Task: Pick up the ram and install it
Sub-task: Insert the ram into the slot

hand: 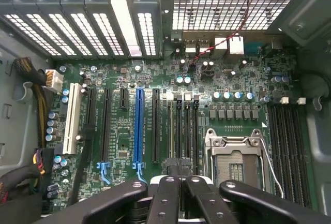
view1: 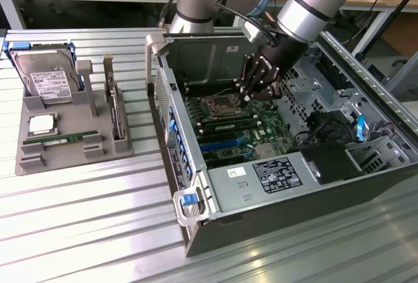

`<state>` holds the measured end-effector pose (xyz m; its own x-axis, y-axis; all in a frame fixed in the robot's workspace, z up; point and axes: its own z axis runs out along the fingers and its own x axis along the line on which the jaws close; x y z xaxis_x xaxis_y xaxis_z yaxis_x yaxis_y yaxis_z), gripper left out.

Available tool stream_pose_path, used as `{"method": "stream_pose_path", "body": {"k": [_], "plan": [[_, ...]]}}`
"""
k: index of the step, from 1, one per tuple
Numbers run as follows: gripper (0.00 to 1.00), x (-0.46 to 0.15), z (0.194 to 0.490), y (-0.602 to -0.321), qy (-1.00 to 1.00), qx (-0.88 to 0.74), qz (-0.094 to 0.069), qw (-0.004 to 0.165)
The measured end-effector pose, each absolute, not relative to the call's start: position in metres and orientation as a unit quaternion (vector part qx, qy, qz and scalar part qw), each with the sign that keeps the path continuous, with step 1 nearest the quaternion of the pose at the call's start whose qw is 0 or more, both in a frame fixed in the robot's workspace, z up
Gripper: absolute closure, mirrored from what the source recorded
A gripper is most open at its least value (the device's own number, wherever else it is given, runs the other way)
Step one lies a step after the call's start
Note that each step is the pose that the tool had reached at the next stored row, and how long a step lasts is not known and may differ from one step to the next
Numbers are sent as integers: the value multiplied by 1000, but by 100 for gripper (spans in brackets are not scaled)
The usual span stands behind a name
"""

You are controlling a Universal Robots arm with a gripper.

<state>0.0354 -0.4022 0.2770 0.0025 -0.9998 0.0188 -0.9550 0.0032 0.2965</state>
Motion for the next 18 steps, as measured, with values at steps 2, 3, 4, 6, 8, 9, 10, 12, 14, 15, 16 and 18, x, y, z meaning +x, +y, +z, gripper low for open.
{"method": "stream_pose_path", "body": {"k": [2,3,4,6,8,9,10,12,14,15,16,18], "plan": [[89,35,284,-402,-699,699,-99,113],[89,35,285,-402,-699,699,-98,114],[89,35,288,-402,-699,699,-97,115],[89,35,291,-402,-700,698,-96,116],[89,35,291,-402,-700,699,-96,116],[89,35,291,-402,-700,699,-93,114],[89,35,291,-402,-702,700,-83,104],[89,35,290,-402,-705,703,-58,79],[89,35,290,-402,-707,704,-35,55],[89,35,290,-402,-708,705,-24,45],[89,35,290,-402,-708,705,-14,35],[89,35,290,-402,-709,705,1,19]]}}
